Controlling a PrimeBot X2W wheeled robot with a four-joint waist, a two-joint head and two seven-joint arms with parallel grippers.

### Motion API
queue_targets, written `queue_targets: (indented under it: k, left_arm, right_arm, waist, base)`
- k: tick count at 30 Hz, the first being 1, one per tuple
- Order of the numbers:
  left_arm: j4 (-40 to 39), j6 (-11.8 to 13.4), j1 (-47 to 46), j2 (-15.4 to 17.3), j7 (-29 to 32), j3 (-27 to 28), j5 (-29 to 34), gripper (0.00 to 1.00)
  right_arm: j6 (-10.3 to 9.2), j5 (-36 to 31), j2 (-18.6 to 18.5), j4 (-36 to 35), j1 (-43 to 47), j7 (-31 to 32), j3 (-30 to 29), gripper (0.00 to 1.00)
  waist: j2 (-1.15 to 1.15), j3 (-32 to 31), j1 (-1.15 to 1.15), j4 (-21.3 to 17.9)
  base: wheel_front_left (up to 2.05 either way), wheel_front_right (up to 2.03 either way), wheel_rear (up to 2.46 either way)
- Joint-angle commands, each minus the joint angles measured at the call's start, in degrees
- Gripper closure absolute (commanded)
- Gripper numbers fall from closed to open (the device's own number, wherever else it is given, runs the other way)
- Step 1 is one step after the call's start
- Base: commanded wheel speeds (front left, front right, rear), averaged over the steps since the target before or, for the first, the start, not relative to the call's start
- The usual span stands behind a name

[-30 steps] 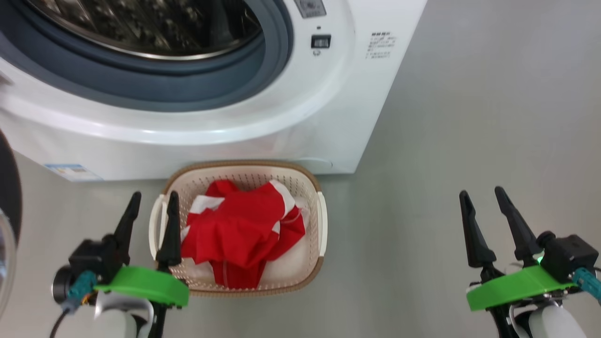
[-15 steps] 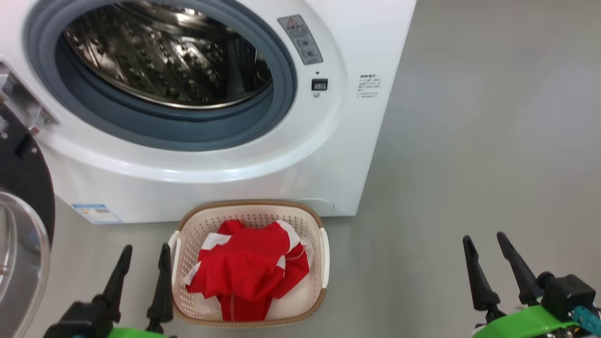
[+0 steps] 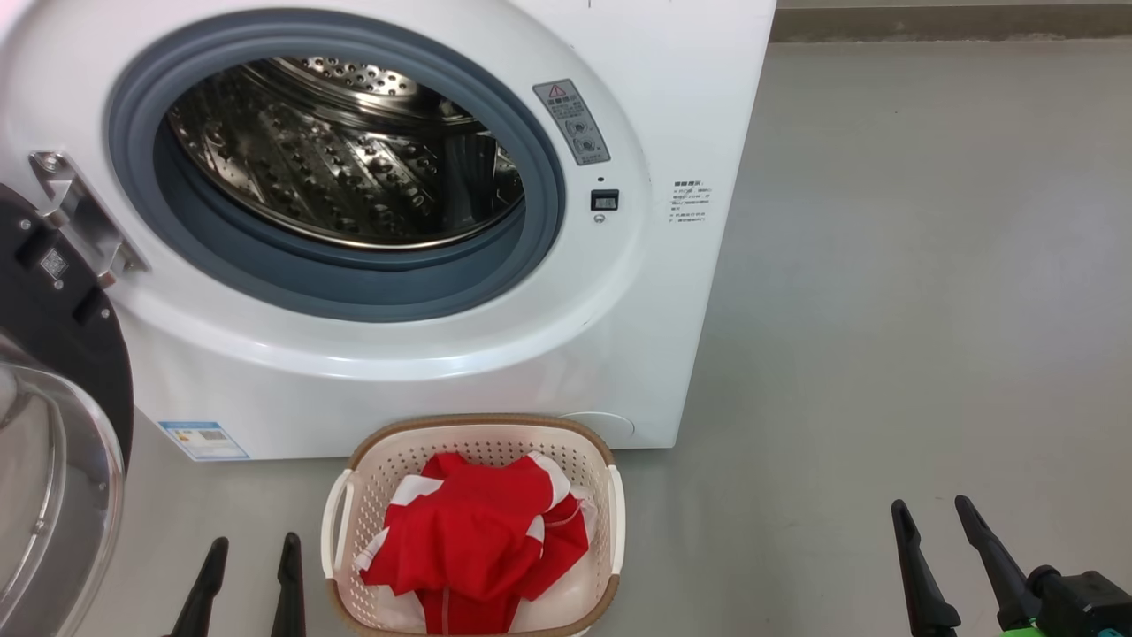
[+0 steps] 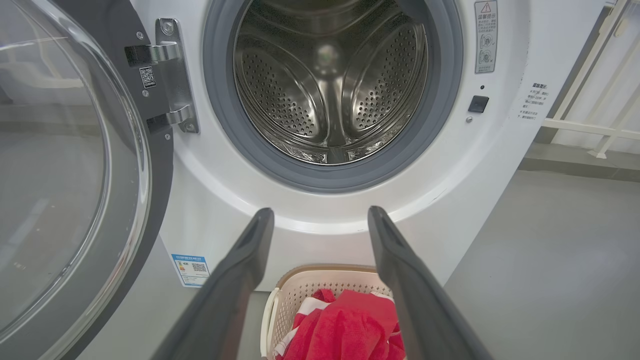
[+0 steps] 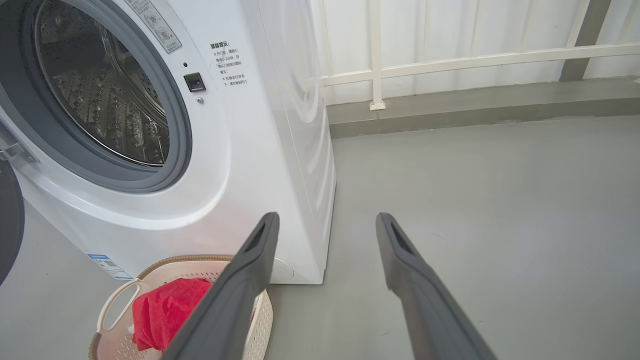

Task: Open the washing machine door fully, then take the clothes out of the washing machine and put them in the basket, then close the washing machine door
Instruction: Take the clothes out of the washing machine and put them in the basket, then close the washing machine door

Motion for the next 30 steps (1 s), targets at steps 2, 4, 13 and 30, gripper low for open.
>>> queue_targets:
  k: [2, 4, 13, 30]
  left_arm:
    - [-2.1, 0.5, -0.3, 0.8, -0.3, 2.2, -0.2, 0.00]
    - [-2.2, 0.6, -0.1, 0.8, -0.3, 2.2, -0.3, 0.00]
    - [-2.3, 0.6, -0.6, 0.8, -0.3, 1.6, -0.2, 0.00]
    - [-2.5, 0.7, -1.0, 0.8, -0.3, 1.3, 0.1, 0.00]
  right_arm:
    - [0.37, -0.5, -0.9, -1.6, -0.5, -0.4, 0.8, 0.00]
    - [0.37, -0.5, -0.8, -1.7, -0.5, -0.4, 0.6, 0.00]
    - [0.37, -0.6, -0.7, -1.9, -0.6, -0.4, 0.5, 0.00]
    - [0.37, -0.7, -0.5, -1.9, -0.8, -0.4, 0.3, 0.00]
  waist:
    - [0.00, 0.1, 0.00, 0.0]
    - [0.00, 0.2, 0.00, 0.0]
    - [0.00, 0.5, 0.00, -0.1]
    - [0.00, 0.8, 0.00, 0.1]
  base:
    - [0.00, 0.00, 0.00]
    - [0.00, 0.00, 0.00]
    - [0.00, 0.00, 0.00]
    - [-0.49, 0.49, 0.00]
